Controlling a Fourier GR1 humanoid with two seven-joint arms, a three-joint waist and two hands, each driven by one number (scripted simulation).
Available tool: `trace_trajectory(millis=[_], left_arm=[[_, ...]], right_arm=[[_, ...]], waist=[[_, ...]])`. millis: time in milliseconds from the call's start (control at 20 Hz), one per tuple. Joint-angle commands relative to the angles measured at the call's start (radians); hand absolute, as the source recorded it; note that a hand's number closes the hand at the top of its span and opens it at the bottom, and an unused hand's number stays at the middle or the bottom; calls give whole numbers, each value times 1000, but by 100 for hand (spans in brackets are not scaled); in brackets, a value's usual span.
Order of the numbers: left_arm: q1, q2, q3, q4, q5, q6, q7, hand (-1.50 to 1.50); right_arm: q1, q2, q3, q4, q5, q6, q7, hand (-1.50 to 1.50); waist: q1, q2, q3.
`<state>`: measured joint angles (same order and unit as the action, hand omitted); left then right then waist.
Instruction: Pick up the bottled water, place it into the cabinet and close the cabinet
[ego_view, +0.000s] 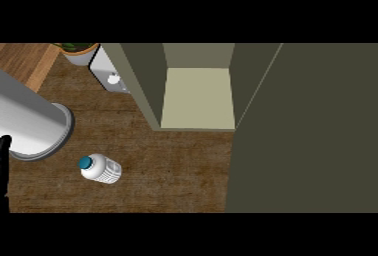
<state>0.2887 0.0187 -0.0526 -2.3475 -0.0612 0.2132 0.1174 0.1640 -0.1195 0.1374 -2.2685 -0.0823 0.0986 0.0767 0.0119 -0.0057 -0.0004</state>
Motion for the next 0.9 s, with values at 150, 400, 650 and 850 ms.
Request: trace_trajectory(millis=[150, 400, 650, 850], left_arm=[[129, -18, -188, -105, -80, 143, 20, -150], [255, -19, -282, -142, -122, 164, 5, -150], [265, 6, -243, -148, -89, 168, 27, -150], [236, -1, -326, -76, -190, 206, 41, -150]], right_arm=[[73, -21, 42, -186, -33, 34, 113, -150], [50, 28, 140, -194, 52, -13, 178, -150], [36, 59, 205, -249, 111, -52, 244, -150], [80, 80, 301, -213, 189, -60, 180, -150]], waist=[[-12, 3, 1], [-5, 3, 0], [-7, 3, 0], [-13, 3, 1]])
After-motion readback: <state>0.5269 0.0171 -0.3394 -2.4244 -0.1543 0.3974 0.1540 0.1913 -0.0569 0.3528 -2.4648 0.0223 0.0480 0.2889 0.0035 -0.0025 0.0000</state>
